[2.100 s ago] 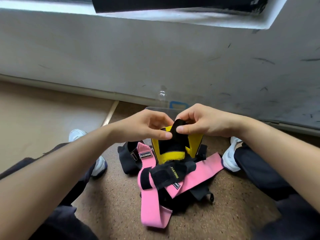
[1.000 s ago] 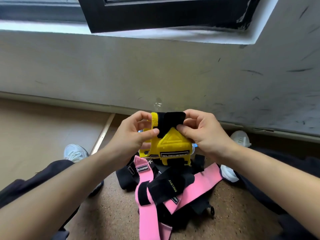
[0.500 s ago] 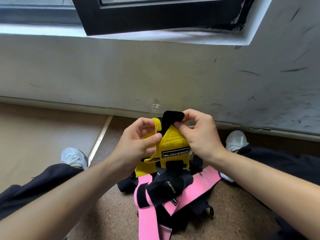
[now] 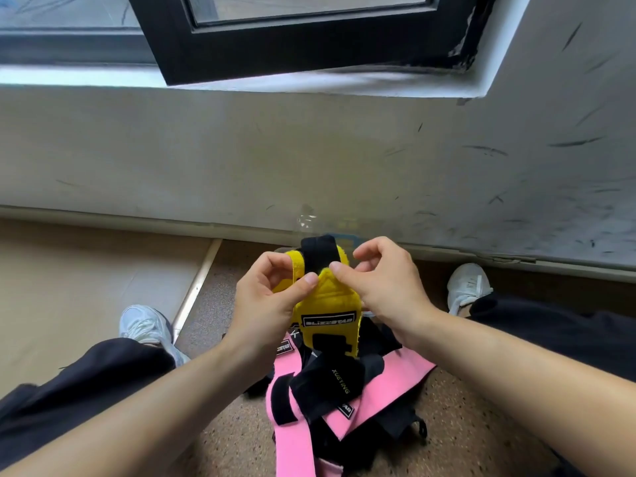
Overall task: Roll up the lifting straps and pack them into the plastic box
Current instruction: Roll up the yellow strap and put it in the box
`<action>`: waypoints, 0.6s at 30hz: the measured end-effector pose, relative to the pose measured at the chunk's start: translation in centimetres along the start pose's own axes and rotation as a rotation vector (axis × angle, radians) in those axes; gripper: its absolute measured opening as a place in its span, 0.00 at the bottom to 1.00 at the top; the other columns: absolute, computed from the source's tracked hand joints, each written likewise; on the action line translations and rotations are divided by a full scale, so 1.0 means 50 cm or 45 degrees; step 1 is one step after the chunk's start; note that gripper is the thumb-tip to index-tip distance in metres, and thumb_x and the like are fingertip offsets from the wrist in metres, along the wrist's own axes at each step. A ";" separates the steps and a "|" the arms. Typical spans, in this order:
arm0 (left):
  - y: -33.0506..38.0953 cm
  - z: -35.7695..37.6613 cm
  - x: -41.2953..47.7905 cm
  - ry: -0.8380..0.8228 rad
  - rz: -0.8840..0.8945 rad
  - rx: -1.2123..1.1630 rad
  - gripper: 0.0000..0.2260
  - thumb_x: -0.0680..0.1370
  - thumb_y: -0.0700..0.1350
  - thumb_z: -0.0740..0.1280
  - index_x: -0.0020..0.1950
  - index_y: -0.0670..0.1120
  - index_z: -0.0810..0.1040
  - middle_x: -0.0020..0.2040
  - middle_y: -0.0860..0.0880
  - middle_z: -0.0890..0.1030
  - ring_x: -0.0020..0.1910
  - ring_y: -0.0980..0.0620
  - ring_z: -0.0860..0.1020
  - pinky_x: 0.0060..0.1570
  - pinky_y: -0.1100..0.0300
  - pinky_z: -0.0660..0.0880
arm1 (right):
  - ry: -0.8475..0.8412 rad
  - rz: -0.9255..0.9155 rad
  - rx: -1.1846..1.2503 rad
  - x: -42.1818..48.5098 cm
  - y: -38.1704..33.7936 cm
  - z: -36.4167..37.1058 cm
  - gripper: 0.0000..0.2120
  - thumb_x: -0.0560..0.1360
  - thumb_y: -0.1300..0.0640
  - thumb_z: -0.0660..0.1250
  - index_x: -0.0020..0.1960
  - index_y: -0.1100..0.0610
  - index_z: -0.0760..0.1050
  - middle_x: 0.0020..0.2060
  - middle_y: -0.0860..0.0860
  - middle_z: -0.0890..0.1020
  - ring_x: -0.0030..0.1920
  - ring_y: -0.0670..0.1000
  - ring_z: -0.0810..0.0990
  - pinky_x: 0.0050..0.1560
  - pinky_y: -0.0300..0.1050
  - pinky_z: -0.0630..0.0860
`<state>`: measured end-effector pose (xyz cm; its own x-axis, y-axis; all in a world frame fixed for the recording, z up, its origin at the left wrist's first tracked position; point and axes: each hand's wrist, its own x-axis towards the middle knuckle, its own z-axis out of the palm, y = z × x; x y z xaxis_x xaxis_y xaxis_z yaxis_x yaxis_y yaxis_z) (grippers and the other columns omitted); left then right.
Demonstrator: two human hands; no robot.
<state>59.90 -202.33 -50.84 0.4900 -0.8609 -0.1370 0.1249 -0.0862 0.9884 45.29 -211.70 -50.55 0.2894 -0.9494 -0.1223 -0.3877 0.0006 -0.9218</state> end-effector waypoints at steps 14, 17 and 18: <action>0.019 0.004 0.011 0.226 -0.184 -0.011 0.12 0.73 0.46 0.78 0.50 0.41 0.83 0.42 0.45 0.87 0.41 0.51 0.83 0.43 0.58 0.79 | -0.206 -0.249 0.167 -0.025 0.003 0.007 0.12 0.75 0.62 0.74 0.56 0.51 0.80 0.44 0.53 0.85 0.47 0.50 0.83 0.49 0.44 0.81; 0.019 -0.001 0.014 0.225 -0.280 -0.034 0.11 0.74 0.50 0.78 0.47 0.42 0.84 0.42 0.44 0.86 0.41 0.51 0.82 0.43 0.58 0.77 | -0.251 -0.295 0.117 -0.025 0.004 0.011 0.12 0.76 0.62 0.74 0.57 0.52 0.79 0.44 0.56 0.84 0.46 0.53 0.83 0.49 0.48 0.81; 0.019 -0.003 0.015 0.222 -0.287 -0.020 0.11 0.74 0.50 0.77 0.46 0.43 0.84 0.42 0.45 0.86 0.42 0.51 0.83 0.43 0.58 0.76 | -0.263 -0.305 0.092 -0.025 0.004 0.011 0.12 0.76 0.61 0.74 0.57 0.52 0.78 0.44 0.56 0.84 0.46 0.52 0.83 0.49 0.48 0.81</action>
<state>60.53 -202.99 -50.02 0.5890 -0.7216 -0.3639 0.2604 -0.2568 0.9307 45.35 -210.34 -50.79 0.5395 -0.8412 0.0360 -0.2259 -0.1857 -0.9563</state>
